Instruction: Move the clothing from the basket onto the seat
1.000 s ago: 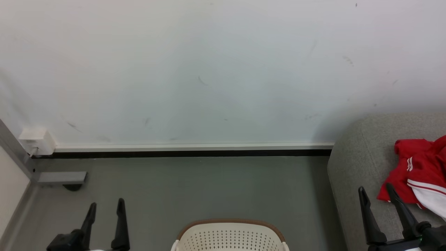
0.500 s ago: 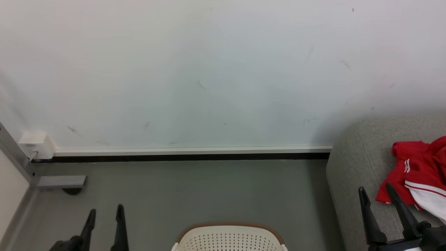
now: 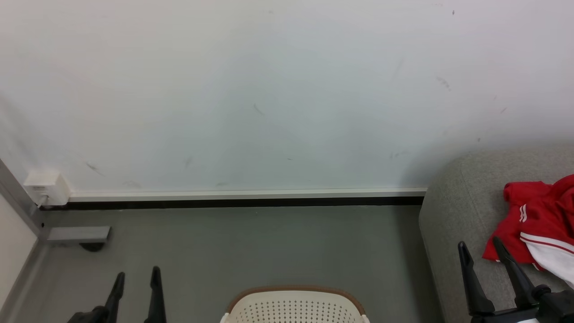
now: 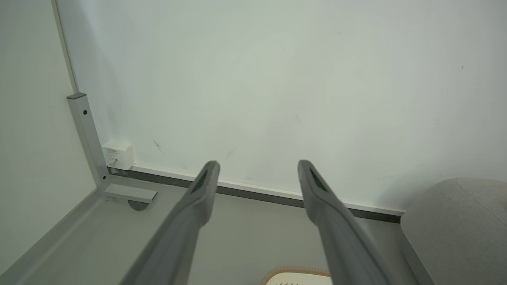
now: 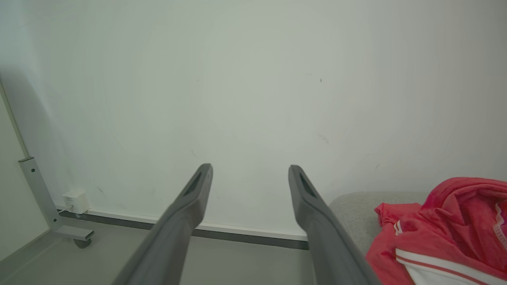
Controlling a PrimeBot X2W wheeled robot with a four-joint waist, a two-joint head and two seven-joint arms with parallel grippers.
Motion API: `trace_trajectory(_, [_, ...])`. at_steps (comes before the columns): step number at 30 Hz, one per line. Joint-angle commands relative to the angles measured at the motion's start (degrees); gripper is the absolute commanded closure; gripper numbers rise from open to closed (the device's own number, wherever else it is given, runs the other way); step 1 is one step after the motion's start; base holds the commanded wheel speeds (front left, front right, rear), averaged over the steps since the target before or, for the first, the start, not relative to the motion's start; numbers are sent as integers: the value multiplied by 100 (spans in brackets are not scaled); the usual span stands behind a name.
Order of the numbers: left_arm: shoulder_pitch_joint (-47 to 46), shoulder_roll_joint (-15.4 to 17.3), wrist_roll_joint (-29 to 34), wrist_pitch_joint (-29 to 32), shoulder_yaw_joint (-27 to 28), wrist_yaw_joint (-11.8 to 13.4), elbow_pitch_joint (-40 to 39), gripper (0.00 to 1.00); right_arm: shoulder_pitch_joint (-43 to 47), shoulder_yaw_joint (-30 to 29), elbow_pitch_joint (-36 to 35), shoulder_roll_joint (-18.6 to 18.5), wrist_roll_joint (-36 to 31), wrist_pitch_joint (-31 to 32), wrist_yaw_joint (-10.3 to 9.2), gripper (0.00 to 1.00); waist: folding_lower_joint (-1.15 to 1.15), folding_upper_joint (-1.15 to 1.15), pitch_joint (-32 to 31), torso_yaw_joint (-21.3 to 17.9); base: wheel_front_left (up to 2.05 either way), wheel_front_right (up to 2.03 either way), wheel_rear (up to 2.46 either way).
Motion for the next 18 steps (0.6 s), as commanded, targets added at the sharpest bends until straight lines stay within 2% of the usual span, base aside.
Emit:
trace_trajectory(1, [-5, -15, 102, -2, 43, -24, 28, 0, -37, -2, 29, -15, 57, -17, -13, 0, 0, 0, -1, -5, 0, 0, 0])
trace_trajectory(7, [-35, -69, 116, -3, 112, -142, 75, 0, -49, 15, 39, -4, 65, -17, -13, 0, 0, 0, -3, -12, 0, 0, 0])
trace_trajectory(8, [-13, -82, 54, 3, 108, -150, 75, 100, -1, 27, 26, 10, 8, 0, 0, 100, 0, 0, -3, -12, 0, 0, 0])
trace_trajectory(12, [48, -146, -14, 31, 103, -151, 271, 100, 110, 56, 189, 68, 55, 34, 1, 100, 0, 0, -1, -12, 0, 0, 0])
trace_trajectory(18, [-67, -157, -658, 249, 192, -219, 310, 100, 53, -49, 221, 107, 691, 203, 0, 100, 0, 0, 16, -7, 0, 0, 0])
